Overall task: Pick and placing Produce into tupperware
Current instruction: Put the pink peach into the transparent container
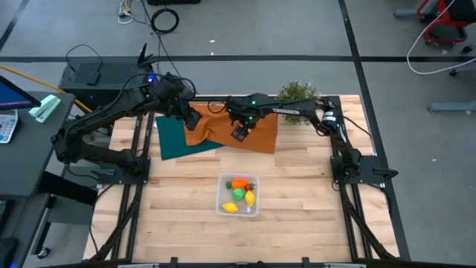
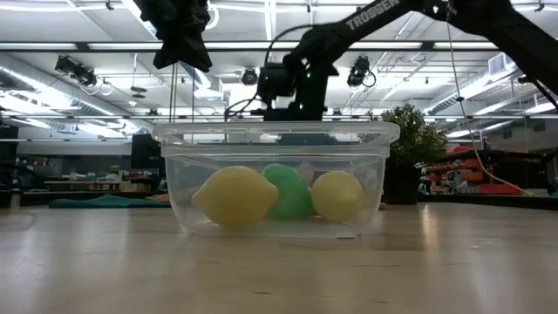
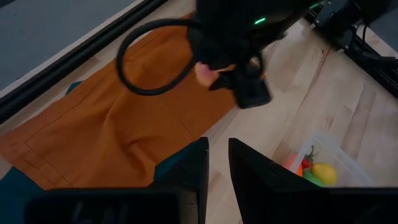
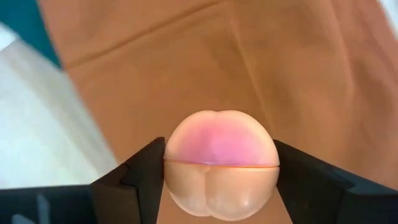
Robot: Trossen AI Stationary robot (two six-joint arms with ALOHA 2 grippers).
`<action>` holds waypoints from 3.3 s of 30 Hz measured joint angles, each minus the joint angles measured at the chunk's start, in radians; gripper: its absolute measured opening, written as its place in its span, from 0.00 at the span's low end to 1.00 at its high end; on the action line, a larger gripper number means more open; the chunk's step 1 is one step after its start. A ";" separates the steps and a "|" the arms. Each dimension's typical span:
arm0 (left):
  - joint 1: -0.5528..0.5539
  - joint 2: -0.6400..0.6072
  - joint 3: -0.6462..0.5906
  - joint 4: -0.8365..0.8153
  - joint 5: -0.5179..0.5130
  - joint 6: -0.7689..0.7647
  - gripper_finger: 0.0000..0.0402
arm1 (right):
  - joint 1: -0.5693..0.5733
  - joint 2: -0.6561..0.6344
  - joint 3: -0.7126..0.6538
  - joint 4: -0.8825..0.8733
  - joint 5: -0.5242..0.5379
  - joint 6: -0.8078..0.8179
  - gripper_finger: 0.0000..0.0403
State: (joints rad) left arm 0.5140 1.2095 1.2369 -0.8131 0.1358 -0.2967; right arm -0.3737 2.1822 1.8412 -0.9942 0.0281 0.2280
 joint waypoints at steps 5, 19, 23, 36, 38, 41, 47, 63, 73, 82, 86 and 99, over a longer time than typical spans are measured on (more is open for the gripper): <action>0.000 0.000 0.000 0.000 -0.004 0.021 0.18 | 0.036 -0.071 0.001 -0.055 0.000 -0.028 0.55; 0.000 0.000 0.000 0.001 -0.031 0.024 0.16 | 0.250 -0.276 0.001 -0.213 0.000 -0.016 0.55; 0.000 0.000 0.000 0.001 -0.033 0.023 0.17 | 0.323 -0.311 0.001 -0.265 0.000 -0.011 0.55; 0.000 0.000 0.000 0.003 -0.034 0.020 0.15 | 0.505 -0.305 0.001 -0.367 -0.107 -0.017 0.55; 0.000 0.000 0.000 0.005 -0.034 0.020 0.16 | 0.516 -0.301 0.001 -0.361 -0.122 -0.025 0.55; 0.000 0.000 0.000 0.008 -0.035 0.020 0.17 | 0.515 -0.294 0.001 -0.353 -0.136 -0.035 0.55; 0.000 0.000 0.000 0.009 -0.035 0.019 0.18 | 0.518 -0.283 0.001 -0.292 -0.176 -0.065 0.55; 0.000 0.001 0.000 0.005 -0.035 0.043 0.16 | 0.576 -0.135 0.001 -0.105 -0.205 -0.017 0.55; 0.000 0.001 0.000 -0.002 -0.035 0.097 0.15 | 0.579 -0.046 0.000 -0.049 -0.209 0.116 0.55; 0.000 0.000 0.000 -0.007 -0.035 0.130 0.15 | 0.584 0.004 0.000 0.006 -0.246 0.194 0.55; 0.000 0.001 0.000 -0.013 -0.035 0.137 0.16 | 0.588 0.020 0.000 0.005 -0.259 0.206 0.55; 0.000 0.001 0.000 -0.015 -0.035 0.137 0.14 | 0.586 0.022 0.000 0.015 -0.299 0.211 0.59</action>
State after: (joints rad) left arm 0.5140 1.2102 1.2369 -0.8280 0.1009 -0.1600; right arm 0.2123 2.2040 1.8416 -0.9791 -0.2710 0.4393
